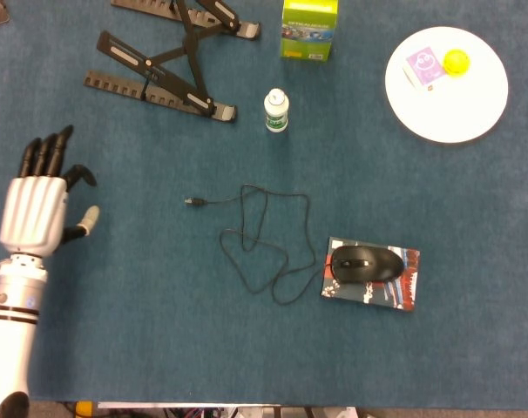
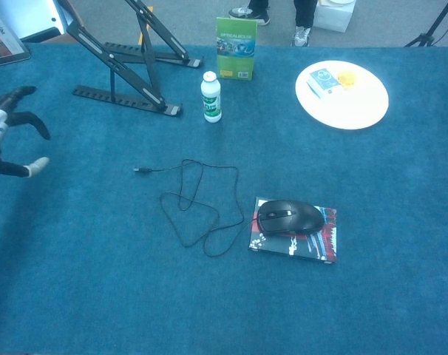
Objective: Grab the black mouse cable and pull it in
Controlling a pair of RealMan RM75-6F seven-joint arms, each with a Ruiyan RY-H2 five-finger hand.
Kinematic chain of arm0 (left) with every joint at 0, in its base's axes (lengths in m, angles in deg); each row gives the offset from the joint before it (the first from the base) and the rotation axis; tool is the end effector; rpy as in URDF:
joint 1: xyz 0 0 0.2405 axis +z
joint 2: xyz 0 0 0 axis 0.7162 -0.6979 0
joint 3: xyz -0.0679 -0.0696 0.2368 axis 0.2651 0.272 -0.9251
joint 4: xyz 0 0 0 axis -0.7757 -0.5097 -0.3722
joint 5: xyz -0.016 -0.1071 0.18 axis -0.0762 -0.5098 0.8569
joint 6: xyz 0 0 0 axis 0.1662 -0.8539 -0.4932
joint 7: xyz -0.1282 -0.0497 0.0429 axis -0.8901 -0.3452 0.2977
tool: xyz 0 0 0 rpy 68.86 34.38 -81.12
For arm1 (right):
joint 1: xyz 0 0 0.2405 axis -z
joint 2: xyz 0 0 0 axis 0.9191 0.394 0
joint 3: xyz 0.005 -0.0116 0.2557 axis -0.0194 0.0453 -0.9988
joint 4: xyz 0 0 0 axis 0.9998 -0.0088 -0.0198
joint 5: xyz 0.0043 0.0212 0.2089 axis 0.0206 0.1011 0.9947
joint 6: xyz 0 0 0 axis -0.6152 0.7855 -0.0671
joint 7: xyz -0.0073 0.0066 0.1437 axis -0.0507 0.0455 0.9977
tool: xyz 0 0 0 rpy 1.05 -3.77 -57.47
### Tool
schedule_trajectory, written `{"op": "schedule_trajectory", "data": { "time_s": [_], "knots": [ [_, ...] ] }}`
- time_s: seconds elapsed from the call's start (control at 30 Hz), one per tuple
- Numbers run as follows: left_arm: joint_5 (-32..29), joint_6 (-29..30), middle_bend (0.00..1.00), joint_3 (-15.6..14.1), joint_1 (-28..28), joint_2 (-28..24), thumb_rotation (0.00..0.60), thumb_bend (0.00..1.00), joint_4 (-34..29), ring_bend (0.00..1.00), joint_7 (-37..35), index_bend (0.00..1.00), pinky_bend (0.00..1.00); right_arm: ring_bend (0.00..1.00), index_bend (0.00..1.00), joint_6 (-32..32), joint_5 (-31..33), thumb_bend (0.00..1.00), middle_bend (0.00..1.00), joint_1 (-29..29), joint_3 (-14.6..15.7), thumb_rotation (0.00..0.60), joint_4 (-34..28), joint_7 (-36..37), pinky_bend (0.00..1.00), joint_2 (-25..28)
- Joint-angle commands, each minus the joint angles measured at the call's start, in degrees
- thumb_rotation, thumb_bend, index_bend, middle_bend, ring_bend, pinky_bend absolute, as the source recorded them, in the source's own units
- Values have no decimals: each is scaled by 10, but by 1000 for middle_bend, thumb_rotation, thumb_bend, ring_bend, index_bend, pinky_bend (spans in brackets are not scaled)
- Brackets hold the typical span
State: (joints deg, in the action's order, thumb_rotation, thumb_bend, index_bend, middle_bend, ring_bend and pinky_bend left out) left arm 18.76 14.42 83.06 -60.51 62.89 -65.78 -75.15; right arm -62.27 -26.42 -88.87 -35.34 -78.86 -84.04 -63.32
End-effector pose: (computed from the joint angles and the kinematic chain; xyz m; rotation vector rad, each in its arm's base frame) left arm -0.2765 0.2338 0.0345 -1.5031 -1.0167 -0.9167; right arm -0.2769 -0.3071 0.1844 1.5126 -0.7901 0.8959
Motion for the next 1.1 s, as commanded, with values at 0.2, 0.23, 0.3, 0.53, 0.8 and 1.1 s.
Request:
{"op": "schedule_trajectory", "data": {
  "time_s": [0.2,0.23,0.3,0.53,0.8,1.1],
  "knots": [
    [4,-26,0,-1,-24,30,600,272,25,0,12,429,0,114,360,-11,7,108,189,9,5,600,-2,-2,207,1],
    [4,-29,0,-1,-26,34,600,272,28,0,13,429,0,114,360,-13,7,108,189,10,6,600,-2,-2,207,1],
    [3,-35,0,1,-33,42,600,273,35,0,15,429,0,114,360,-15,8,108,189,11,7,600,0,-1,207,0],
    [-2,-52,0,6,-50,58,600,274,44,0,24,429,0,114,360,-16,9,108,189,13,9,600,9,8,208,-3],
    [-10,-72,0,7,-69,71,600,274,48,0,47,427,0,114,360,-20,8,108,189,16,12,600,21,22,208,-6],
    [-82,-114,0,28,-81,81,600,274,23,0,61,422,0,114,360,-26,5,108,189,21,15,600,27,33,209,-5]
  ]
}}
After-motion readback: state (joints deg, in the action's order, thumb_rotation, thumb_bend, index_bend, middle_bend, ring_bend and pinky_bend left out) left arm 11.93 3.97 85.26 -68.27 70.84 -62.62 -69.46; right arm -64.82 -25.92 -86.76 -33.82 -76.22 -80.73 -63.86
